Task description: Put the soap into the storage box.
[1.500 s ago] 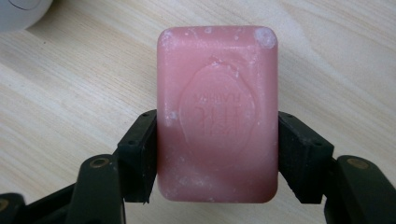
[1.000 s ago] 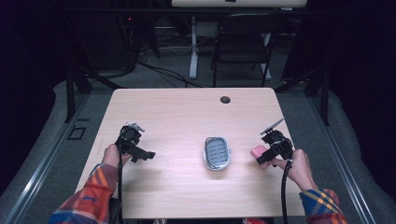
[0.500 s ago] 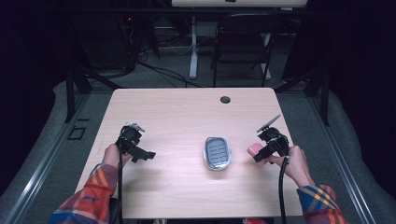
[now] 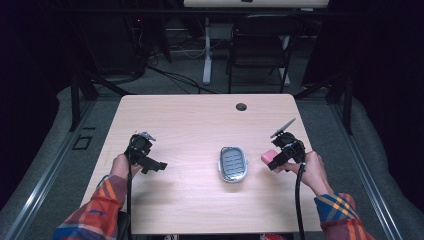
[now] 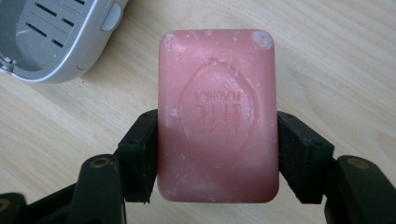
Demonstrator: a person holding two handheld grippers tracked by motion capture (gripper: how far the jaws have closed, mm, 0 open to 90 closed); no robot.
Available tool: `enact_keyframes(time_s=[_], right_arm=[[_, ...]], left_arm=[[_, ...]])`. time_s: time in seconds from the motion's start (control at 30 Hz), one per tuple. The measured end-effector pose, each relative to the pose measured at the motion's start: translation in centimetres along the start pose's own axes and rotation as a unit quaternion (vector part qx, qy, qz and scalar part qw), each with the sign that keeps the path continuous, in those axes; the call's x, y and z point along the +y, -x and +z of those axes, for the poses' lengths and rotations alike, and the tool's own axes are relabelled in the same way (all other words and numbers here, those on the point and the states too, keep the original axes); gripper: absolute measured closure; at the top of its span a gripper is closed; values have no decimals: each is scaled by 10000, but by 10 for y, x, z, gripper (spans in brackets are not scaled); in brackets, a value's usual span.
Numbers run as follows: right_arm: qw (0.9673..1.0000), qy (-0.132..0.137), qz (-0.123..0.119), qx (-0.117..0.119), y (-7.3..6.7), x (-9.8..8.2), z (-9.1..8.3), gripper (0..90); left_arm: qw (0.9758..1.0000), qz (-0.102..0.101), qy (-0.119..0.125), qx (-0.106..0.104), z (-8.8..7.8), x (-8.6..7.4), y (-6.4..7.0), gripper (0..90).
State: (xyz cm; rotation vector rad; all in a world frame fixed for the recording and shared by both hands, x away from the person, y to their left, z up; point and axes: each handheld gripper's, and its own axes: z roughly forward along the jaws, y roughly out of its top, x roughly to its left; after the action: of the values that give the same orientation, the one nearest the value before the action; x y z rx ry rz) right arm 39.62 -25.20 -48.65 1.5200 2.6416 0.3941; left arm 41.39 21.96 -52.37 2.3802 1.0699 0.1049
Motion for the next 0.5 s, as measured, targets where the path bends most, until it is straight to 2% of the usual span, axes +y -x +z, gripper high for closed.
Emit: enact_keyframes(time_s=[0.1, 0.13, 0.17, 0.23, 0.27, 0.5], right_arm=[[10000, -6, -59, 51, 0, 3, -4, 370], [10000, 89, -17, 22, -1, 4, -4, 370], [10000, 9, -74, -7, -1, 5, -6, 370], [9999, 79, -95, -18, -3, 7, -8, 370], [9999, 30, -130, 29, -3, 9, -9, 371], [9997, 13, -241, -54, -5, 18, -13, 371]], left_arm=[[10000, -10, 8, -2, 0, 0, 1, 0], [10000, 5, 0, 3, 0, 0, 1, 0], [10000, 4, 1, 5, 1, 1, 1, 0], [10000, 15, -8, -2, 0, 1, 0, 0], [10000, 4, 0, 0, 1, 1, 0, 0], [10000, -12, -5, -11, 2, 1, 0, 0]])
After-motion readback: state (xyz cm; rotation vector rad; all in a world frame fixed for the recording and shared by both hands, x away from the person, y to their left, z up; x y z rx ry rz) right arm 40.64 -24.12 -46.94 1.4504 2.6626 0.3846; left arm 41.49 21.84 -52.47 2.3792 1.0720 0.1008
